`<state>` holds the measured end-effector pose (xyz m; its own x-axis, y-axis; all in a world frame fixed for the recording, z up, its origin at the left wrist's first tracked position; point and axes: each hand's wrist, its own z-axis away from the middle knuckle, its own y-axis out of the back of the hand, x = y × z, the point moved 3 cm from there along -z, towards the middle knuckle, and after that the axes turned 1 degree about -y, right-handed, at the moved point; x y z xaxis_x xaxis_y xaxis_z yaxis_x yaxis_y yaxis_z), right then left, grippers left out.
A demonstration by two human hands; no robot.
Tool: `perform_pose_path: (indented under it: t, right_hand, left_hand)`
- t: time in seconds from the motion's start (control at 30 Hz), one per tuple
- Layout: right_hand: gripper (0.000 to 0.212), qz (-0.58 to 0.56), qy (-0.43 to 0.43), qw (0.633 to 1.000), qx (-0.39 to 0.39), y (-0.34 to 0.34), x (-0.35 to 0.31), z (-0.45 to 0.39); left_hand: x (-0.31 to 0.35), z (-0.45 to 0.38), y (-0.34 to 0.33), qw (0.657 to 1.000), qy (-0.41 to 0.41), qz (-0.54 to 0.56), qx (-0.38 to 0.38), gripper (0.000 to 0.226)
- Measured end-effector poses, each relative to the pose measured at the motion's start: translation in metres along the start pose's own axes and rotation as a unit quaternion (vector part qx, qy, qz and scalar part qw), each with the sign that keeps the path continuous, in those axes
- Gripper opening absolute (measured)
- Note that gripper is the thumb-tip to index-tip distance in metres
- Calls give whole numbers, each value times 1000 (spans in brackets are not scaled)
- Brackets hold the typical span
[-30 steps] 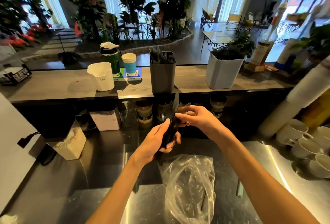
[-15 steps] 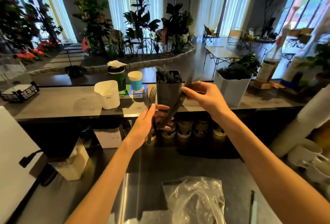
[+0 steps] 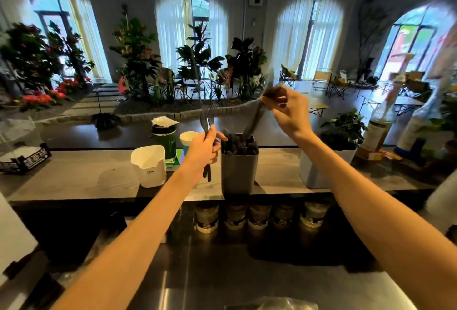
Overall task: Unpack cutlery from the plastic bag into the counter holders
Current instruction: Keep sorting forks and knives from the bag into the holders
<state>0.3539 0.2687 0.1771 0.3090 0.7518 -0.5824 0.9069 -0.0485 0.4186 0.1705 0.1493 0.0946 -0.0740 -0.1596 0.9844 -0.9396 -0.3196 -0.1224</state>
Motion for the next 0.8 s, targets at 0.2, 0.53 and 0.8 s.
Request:
perform_pose_path:
  t: [0.2,0.53,0.8]
  right_hand:
    - [21,56,-69,992,-91,-41,40,0]
    - [34,-131,-73,947,-285,-21,-8,14]
    - [19,-86,-20,959,-268,60,-5,20]
  left_hand:
    - [-9,-16,4,999,9,28,-27,36]
    - [2,-9,-20,987,28,-59,-144,17]
    - [1,-8,-113,953,28,-143,-265,22]
